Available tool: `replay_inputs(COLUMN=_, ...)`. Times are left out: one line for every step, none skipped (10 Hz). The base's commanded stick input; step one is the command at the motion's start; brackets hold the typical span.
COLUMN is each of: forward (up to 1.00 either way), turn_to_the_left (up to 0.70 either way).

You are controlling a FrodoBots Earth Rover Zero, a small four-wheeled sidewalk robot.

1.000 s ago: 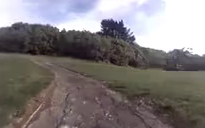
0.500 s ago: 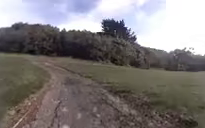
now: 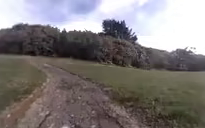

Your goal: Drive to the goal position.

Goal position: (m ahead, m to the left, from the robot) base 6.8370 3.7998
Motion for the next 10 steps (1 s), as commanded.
replay_inputs(forward=0.85, turn_to_the_left=0.0)
replay_inputs(forward=0.85, turn_to_the_left=0.01)
replay_inputs(forward=0.85, turn_to_the_left=0.04)
replay_inputs(forward=0.85, turn_to_the_left=0.34)
replay_inputs(forward=0.85, turn_to_the_left=0.34)
replay_inputs(forward=0.85, turn_to_the_left=0.34)
replay_inputs(forward=0.85, turn_to_the_left=0.34)
replay_inputs(forward=0.85, turn_to_the_left=0.34)
replay_inputs(forward=0.85, turn_to_the_left=0.34)
replay_inputs(forward=0.85, turn_to_the_left=0.34)
